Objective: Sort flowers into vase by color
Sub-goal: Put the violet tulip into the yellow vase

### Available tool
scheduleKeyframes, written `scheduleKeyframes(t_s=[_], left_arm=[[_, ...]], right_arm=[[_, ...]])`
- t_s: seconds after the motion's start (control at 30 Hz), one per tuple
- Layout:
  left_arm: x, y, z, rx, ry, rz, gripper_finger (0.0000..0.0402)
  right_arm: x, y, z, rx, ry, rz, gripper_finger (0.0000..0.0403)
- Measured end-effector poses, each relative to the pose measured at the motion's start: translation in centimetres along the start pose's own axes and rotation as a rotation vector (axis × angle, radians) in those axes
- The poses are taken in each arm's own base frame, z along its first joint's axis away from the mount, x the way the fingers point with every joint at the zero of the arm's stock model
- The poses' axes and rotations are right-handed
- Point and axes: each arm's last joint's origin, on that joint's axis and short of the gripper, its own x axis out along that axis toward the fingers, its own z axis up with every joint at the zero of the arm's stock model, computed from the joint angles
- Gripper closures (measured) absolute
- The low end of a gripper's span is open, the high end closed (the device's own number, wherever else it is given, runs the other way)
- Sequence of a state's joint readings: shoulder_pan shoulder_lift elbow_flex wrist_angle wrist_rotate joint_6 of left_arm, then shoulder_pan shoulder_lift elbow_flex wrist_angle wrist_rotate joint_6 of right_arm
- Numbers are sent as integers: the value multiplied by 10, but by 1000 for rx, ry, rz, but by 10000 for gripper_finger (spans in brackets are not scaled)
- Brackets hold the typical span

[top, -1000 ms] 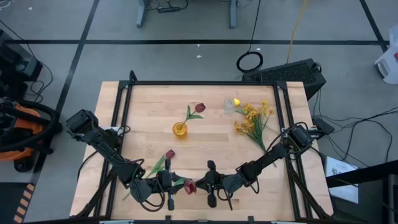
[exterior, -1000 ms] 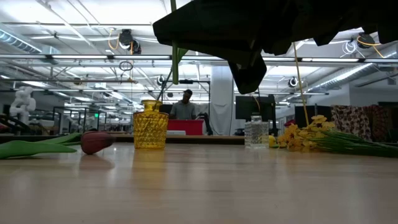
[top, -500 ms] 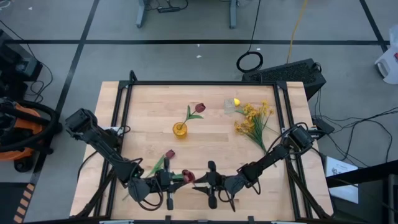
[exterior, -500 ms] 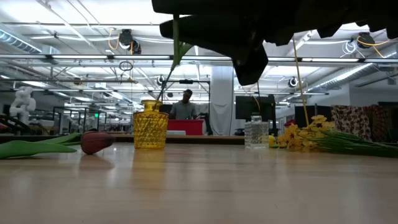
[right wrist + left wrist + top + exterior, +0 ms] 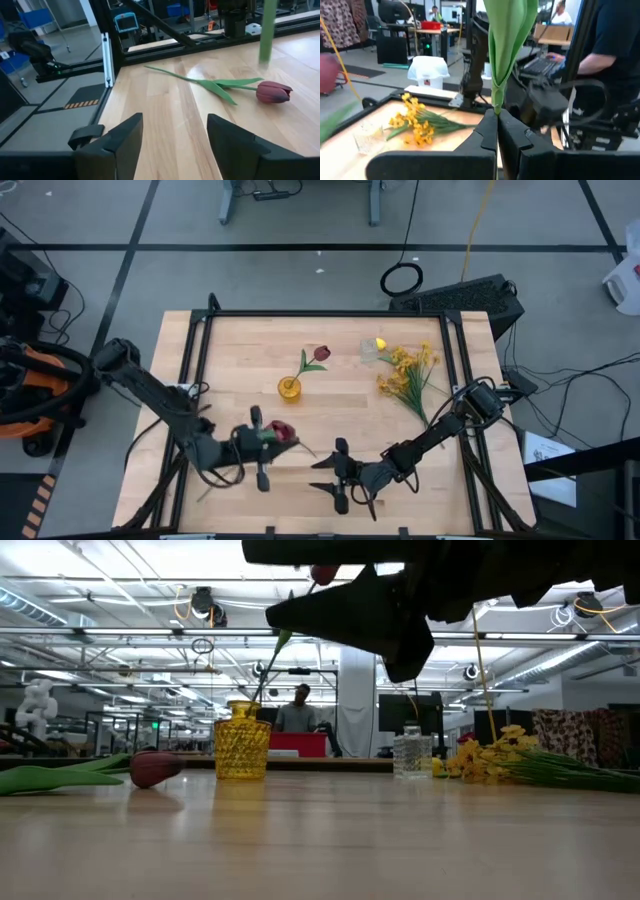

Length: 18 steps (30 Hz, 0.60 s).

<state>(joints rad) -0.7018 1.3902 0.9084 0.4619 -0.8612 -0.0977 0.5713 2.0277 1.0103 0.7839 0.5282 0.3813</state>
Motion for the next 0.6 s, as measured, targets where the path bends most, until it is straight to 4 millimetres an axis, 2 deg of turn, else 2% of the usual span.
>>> scheduleKeyframes(t_s=[0.2, 0.4, 0.6], left_arm=[[-10, 27, 5, -23, -18, -22, 398], [-20, 42, 4, -47, -43, -21, 398], [-32, 63, 1, -61, -65, 54, 398]], right_arm=[[0, -1, -3, -8, 24, -9, 186], [0, -1, -3, -16, 27, -9, 188], [0, -1, -3, -17, 28, -7, 188]])
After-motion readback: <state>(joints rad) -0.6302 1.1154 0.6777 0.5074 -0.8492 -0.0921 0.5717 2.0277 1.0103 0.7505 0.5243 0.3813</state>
